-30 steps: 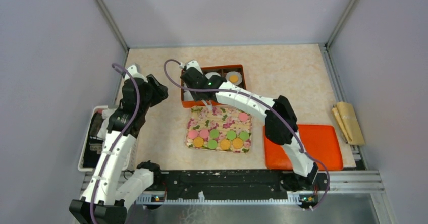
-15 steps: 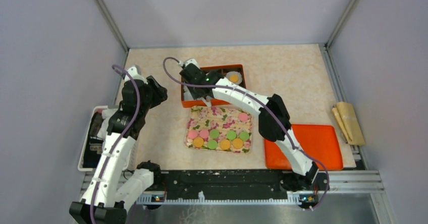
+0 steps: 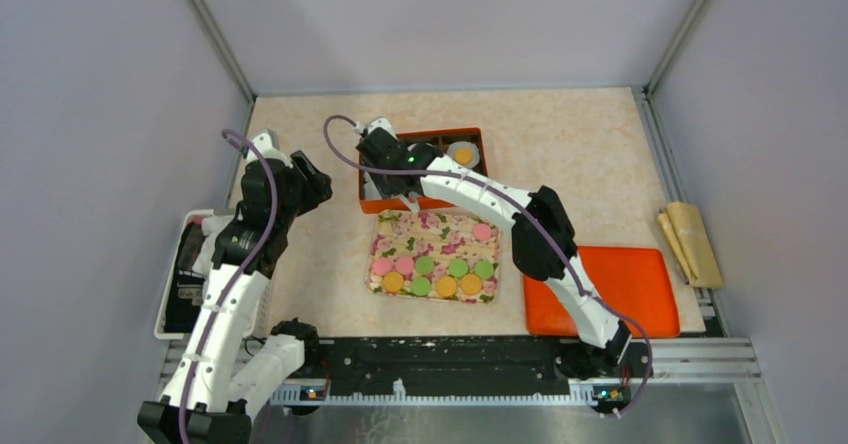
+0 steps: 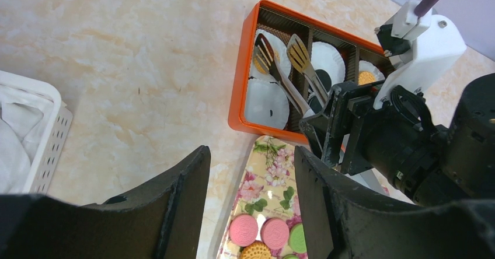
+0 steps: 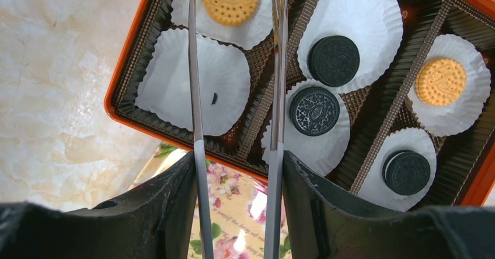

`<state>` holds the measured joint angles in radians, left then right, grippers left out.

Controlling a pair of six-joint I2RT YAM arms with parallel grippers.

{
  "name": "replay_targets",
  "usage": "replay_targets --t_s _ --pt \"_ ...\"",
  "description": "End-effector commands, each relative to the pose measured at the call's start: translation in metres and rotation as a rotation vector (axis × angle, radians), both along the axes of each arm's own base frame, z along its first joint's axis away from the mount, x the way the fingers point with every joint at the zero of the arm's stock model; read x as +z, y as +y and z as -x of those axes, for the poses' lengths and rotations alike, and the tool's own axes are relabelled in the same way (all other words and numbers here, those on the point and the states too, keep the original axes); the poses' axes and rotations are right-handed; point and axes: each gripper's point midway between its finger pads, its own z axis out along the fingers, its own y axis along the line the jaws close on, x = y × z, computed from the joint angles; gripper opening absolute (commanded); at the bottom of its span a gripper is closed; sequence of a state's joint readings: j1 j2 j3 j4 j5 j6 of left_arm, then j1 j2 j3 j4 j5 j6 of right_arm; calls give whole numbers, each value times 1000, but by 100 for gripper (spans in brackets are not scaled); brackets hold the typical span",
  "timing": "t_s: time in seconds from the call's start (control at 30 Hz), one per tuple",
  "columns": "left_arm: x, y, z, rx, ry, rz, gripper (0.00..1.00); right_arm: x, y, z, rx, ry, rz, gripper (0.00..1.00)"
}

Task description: Pack the cookies

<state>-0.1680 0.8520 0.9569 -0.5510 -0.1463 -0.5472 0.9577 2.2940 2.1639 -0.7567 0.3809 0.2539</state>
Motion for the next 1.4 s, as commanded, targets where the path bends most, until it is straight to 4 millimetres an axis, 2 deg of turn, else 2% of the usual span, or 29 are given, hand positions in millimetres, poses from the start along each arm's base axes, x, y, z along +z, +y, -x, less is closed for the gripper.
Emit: replay_targets --t_s 0.0,0.07,0.1,0.13,0.23,0.37,0.47,0.63,0.97,1.17,1.37 --pt "10 1 1 -9 -40 -1 61 41 -5 -5 -26 -83 -74 50" --pt "11 1 2 -9 -44 -1 62 58 -11 -1 -35 -103 -105 50" --pt "12 1 2 -9 -47 0 62 60 -14 2 -36 -106 -108 49" --pt "12 1 2 -8 -46 1 61 74 -19 6 -37 -123 -132 49" --pt "11 0 1 -9 -44 8 62 97 -31 21 -33 -150 -165 48" --pt "8 -4 0 -21 -37 25 61 114 -51 51 -22 -178 -173 48" --pt "5 -8 0 -34 -33 39 61 118 -66 76 -12 -185 -161 48" --pt "3 -13 0 -55 -27 58 61 108 -90 129 26 -155 -133 48" --pt "-4 -23 0 -91 -7 95 61 42 -135 219 72 1 -35 49" --pt "-3 -25 1 -101 -8 110 61 17 -142 249 74 68 -14 51" --pt "-3 -25 4 -101 -7 110 61 4 -138 258 65 102 -20 52"
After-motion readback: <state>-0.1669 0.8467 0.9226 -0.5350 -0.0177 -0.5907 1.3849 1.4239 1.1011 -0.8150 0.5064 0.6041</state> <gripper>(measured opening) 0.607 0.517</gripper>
